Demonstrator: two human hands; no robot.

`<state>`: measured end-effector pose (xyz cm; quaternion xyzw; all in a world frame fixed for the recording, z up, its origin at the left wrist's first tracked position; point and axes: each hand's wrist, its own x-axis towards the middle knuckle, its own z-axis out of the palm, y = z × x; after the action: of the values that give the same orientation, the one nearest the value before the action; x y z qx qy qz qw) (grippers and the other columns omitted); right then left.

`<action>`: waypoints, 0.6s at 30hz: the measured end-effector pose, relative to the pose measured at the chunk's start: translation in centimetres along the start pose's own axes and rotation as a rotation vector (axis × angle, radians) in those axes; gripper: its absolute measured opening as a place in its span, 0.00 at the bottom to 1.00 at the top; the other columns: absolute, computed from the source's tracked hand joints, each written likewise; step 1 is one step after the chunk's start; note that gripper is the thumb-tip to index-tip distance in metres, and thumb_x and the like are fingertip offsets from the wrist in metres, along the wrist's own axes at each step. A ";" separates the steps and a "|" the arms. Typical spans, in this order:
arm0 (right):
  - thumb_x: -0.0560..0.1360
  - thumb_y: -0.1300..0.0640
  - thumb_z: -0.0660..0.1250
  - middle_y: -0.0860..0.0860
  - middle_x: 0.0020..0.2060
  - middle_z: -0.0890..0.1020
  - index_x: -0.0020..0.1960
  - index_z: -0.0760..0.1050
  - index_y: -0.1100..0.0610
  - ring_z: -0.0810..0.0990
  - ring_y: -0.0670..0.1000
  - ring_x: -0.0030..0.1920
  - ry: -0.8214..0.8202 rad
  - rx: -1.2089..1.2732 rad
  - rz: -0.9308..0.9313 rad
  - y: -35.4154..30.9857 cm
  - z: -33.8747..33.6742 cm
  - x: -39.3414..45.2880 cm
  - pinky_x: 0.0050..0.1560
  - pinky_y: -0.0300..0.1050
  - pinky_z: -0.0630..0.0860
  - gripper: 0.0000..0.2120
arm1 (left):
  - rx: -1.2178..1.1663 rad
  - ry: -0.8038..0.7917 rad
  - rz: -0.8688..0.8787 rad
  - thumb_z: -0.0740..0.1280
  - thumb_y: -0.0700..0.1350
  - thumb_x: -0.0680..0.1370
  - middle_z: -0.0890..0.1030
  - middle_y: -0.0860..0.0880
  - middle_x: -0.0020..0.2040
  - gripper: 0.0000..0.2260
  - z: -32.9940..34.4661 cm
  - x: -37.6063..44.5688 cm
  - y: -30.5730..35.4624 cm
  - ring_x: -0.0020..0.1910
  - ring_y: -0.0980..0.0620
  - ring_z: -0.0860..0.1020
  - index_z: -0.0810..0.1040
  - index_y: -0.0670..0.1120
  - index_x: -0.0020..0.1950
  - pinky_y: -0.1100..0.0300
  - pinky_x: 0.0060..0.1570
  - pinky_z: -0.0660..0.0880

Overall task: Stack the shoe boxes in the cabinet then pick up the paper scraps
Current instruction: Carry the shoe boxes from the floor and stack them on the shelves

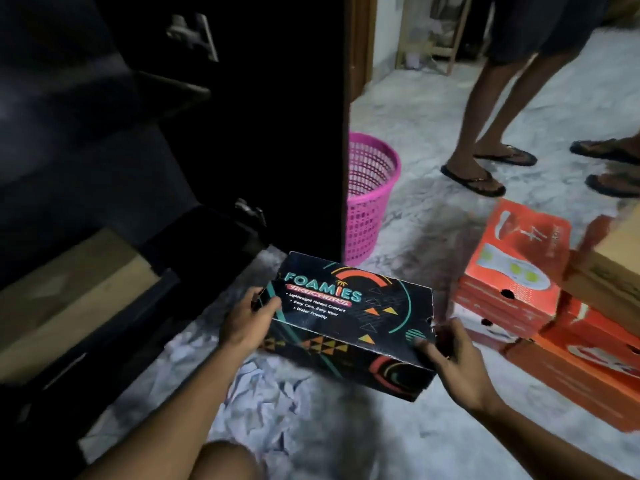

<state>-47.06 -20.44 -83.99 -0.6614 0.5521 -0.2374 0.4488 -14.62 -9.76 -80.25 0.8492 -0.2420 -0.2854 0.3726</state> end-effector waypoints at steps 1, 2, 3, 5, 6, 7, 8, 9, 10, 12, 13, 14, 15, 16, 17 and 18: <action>0.76 0.55 0.75 0.56 0.36 0.80 0.46 0.69 0.55 0.77 0.53 0.37 -0.030 0.008 -0.032 -1.7 1.3 0.6 0.39 0.50 0.72 0.14 | -0.053 0.046 -0.016 0.66 0.63 0.63 0.86 0.50 0.44 0.17 -1.9 0.3 -0.7 0.45 0.45 0.84 0.78 0.58 0.47 0.48 0.51 0.82; 0.76 0.55 0.75 0.58 0.36 0.80 0.46 0.68 0.55 0.76 0.53 0.36 -0.061 0.017 -0.068 -3.4 2.6 1.2 0.39 0.50 0.73 0.15 | -0.107 0.094 -0.030 0.67 0.61 0.63 0.86 0.49 0.44 0.16 -3.6 0.7 -1.3 0.46 0.44 0.84 0.78 0.57 0.47 0.48 0.50 0.82; 0.76 0.55 0.75 0.58 0.36 0.81 0.47 0.69 0.55 0.77 0.53 0.35 -0.091 0.022 -0.108 -5.2 3.9 1.8 0.41 0.51 0.75 0.14 | -0.160 0.154 -0.038 0.69 0.58 0.66 0.85 0.48 0.43 0.12 -5.3 0.9 -1.6 0.47 0.43 0.84 0.79 0.55 0.46 0.49 0.49 0.82; 0.76 0.55 0.76 0.53 0.36 0.84 0.50 0.72 0.53 0.82 0.49 0.37 -0.132 0.052 -0.198 -8.7 6.6 3.2 0.42 0.54 0.78 0.12 | -0.248 0.293 -0.045 0.71 0.47 0.74 0.83 0.49 0.40 0.03 -8.7 1.2 -2.0 0.45 0.42 0.83 0.80 0.50 0.46 0.59 0.41 0.79; 0.77 0.55 0.76 0.48 0.37 0.85 0.51 0.73 0.52 0.83 0.45 0.37 -0.152 0.078 -0.242 -10.4 8.2 4.1 0.41 0.52 0.79 0.11 | -0.281 0.364 -0.039 0.69 0.45 0.77 0.82 0.51 0.40 0.02 -10.4 1.3 -2.0 0.44 0.44 0.82 0.81 0.47 0.47 0.63 0.37 0.76; 0.77 0.55 0.75 0.43 0.40 0.86 0.54 0.75 0.51 0.84 0.42 0.39 -0.180 0.107 -0.286 -12.3 9.6 4.8 0.42 0.49 0.79 0.11 | -0.309 0.437 -0.043 0.69 0.45 0.77 0.81 0.52 0.41 0.05 -12.0 1.3 -2.1 0.41 0.48 0.80 0.81 0.46 0.49 0.63 0.35 0.73; 0.76 0.53 0.76 0.41 0.43 0.86 0.56 0.76 0.50 0.84 0.41 0.44 -0.203 0.144 -0.321 -14.2 11.1 5.5 0.45 0.48 0.80 0.12 | -0.335 0.509 -0.065 0.68 0.49 0.75 0.81 0.52 0.42 0.08 -13.5 1.3 -2.3 0.40 0.52 0.79 0.82 0.47 0.50 0.62 0.34 0.72; 0.75 0.50 0.76 0.42 0.48 0.86 0.59 0.76 0.49 0.85 0.43 0.49 -0.227 0.186 -0.347 -16.1 12.6 6.2 0.50 0.49 0.81 0.16 | -0.364 0.575 -0.082 0.67 0.52 0.74 0.82 0.52 0.44 0.11 -14.9 1.2 -2.4 0.40 0.53 0.79 0.82 0.48 0.51 0.61 0.36 0.72; 0.74 0.46 0.75 0.45 0.53 0.85 0.63 0.76 0.48 0.85 0.46 0.54 -0.246 0.218 -0.362 -18.0 14.1 6.9 0.54 0.50 0.82 0.20 | -0.385 0.637 -0.086 0.67 0.54 0.72 0.83 0.51 0.45 0.13 -16.2 1.2 -2.7 0.42 0.52 0.80 0.82 0.50 0.52 0.58 0.39 0.74; 0.73 0.44 0.73 0.49 0.59 0.84 0.68 0.76 0.46 0.84 0.48 0.59 -0.305 0.233 -0.399 -21.8 17.2 8.0 0.58 0.46 0.81 0.24 | -0.433 0.777 -0.078 0.67 0.55 0.71 0.82 0.50 0.48 0.16 -18.6 1.2 -2.9 0.47 0.46 0.80 0.81 0.49 0.55 0.52 0.47 0.76; 0.73 0.44 0.73 0.48 0.59 0.84 0.67 0.77 0.46 0.84 0.49 0.59 -0.325 0.239 -0.424 -23.6 18.9 8.4 0.59 0.47 0.81 0.24 | -0.460 0.862 -0.083 0.67 0.55 0.71 0.82 0.49 0.50 0.18 -19.8 1.3 -3.2 0.50 0.45 0.80 0.80 0.48 0.57 0.51 0.51 0.77; 0.71 0.42 0.73 0.47 0.57 0.85 0.65 0.79 0.45 0.84 0.48 0.58 -0.332 0.252 -0.425 -25.3 20.6 8.8 0.61 0.49 0.81 0.24 | -0.480 0.949 -0.092 0.69 0.54 0.72 0.82 0.48 0.52 0.18 -21.0 1.4 -3.5 0.51 0.46 0.80 0.79 0.46 0.58 0.50 0.54 0.78; 0.70 0.42 0.73 0.46 0.55 0.86 0.63 0.80 0.46 0.85 0.48 0.58 -0.344 0.261 -0.431 -27.0 22.2 9.0 0.63 0.51 0.80 0.23 | -0.502 1.035 -0.109 0.69 0.53 0.73 0.82 0.45 0.54 0.19 -22.0 1.6 -3.9 0.52 0.46 0.80 0.77 0.43 0.59 0.50 0.56 0.78; 0.71 0.45 0.74 0.46 0.53 0.87 0.63 0.81 0.49 0.84 0.47 0.57 -0.360 0.255 -0.427 -28.6 24.0 9.2 0.64 0.51 0.79 0.21 | -0.544 1.110 -0.121 0.70 0.52 0.74 0.82 0.42 0.56 0.20 -23.0 1.8 -4.4 0.53 0.45 0.80 0.76 0.41 0.60 0.51 0.57 0.77; 0.73 0.48 0.75 0.46 0.52 0.86 0.62 0.81 0.52 0.84 0.48 0.57 -0.385 0.241 -0.429 -30.2 25.7 9.2 0.64 0.49 0.78 0.19 | -0.597 1.171 -0.121 0.70 0.50 0.74 0.81 0.39 0.59 0.20 -23.8 2.0 -4.9 0.56 0.43 0.80 0.75 0.39 0.61 0.55 0.57 0.76; 0.74 0.49 0.75 0.47 0.51 0.86 0.61 0.81 0.54 0.84 0.49 0.57 -0.403 0.239 -0.433 -31.5 27.6 9.3 0.64 0.48 0.78 0.18 | -0.643 1.217 -0.118 0.70 0.47 0.76 0.80 0.37 0.61 0.18 -24.5 2.2 -5.4 0.58 0.41 0.79 0.74 0.38 0.61 0.60 0.53 0.74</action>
<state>-5.83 -20.48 -72.08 -0.7397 0.2668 -0.2548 0.5628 4.32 4.27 -71.43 0.7176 0.1536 0.1645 0.6591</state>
